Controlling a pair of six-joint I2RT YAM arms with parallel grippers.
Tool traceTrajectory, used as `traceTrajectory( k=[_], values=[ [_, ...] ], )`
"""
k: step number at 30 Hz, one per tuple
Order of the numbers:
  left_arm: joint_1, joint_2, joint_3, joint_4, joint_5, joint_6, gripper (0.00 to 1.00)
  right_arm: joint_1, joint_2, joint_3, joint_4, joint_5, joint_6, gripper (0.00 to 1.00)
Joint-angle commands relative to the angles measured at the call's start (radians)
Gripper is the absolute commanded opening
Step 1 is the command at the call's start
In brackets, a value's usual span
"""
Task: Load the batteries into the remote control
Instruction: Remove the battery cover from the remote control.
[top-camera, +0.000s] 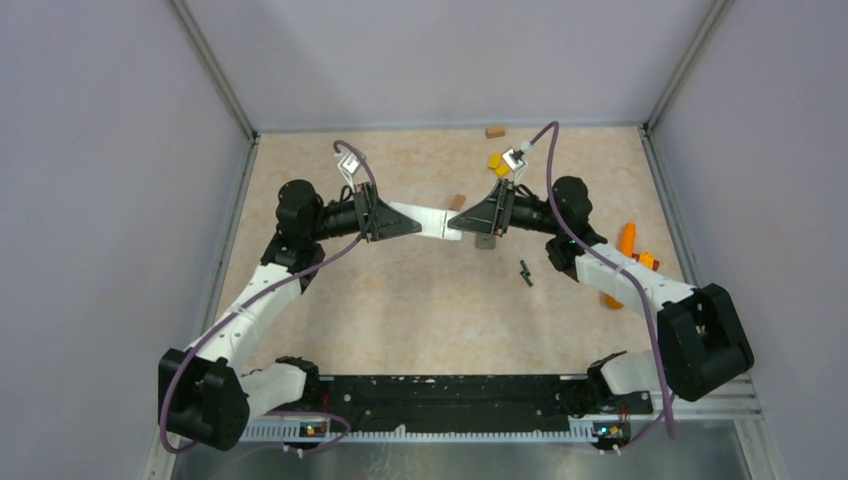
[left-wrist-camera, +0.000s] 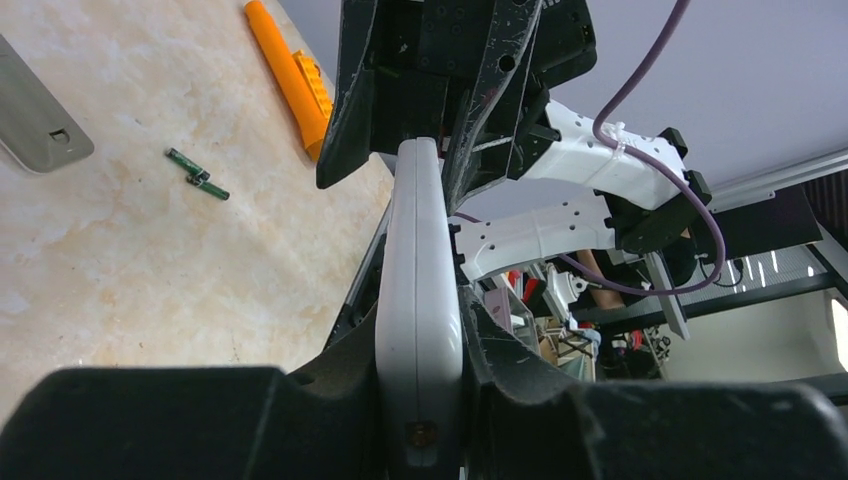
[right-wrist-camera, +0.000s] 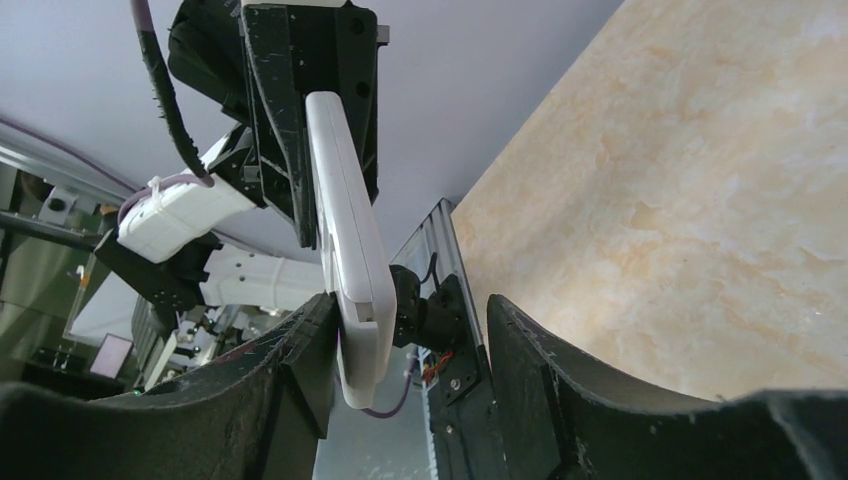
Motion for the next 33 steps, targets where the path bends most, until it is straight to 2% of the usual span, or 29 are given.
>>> traceTrajectory(
  k=[1, 4, 7, 9, 10, 15, 19, 22, 26, 33],
  values=[
    [-0.002, -0.045, 0.072, 0.048, 0.068, 0.025, 0.0, -0.008, 0.003, 0.017, -0.056, 0.054, -0.02, 0.56],
    [-0.002, -0.049, 0.089, -0.076, 0.03, 0.116, 0.0, -0.009, 0.0, 0.027, -0.077, 0.05, 0.03, 0.56],
    [-0.001, -0.057, 0.124, -0.243, -0.035, 0.246, 0.0, -0.009, 0.003, 0.069, -0.256, 0.069, 0.02, 0.56],
    [-0.002, -0.058, 0.137, -0.309, -0.061, 0.302, 0.0, -0.009, 0.004, 0.067, -0.274, 0.067, 0.031, 0.56],
    [-0.002, -0.057, 0.138, -0.321, -0.063, 0.312, 0.0, -0.009, 0.005, 0.063, -0.271, 0.065, 0.035, 0.55],
    [-0.002, -0.043, 0.136, -0.349, -0.081, 0.331, 0.0, -0.008, 0.005, 0.051, -0.213, 0.053, 0.071, 0.38],
    [-0.002, -0.032, 0.136, -0.349, -0.088, 0.339, 0.0, -0.007, 0.012, 0.047, -0.146, 0.022, 0.104, 0.32],
    [-0.002, -0.025, 0.139, -0.393, -0.105, 0.355, 0.0, -0.007, 0.012, 0.047, -0.143, 0.012, 0.111, 0.28],
    [-0.002, -0.018, 0.139, -0.382, -0.105, 0.341, 0.0, -0.004, 0.02, 0.053, -0.171, -0.007, 0.118, 0.15],
    [-0.002, -0.019, 0.142, -0.402, -0.153, 0.364, 0.0, 0.002, 0.023, 0.041, -0.172, -0.008, 0.126, 0.06]
  ],
)
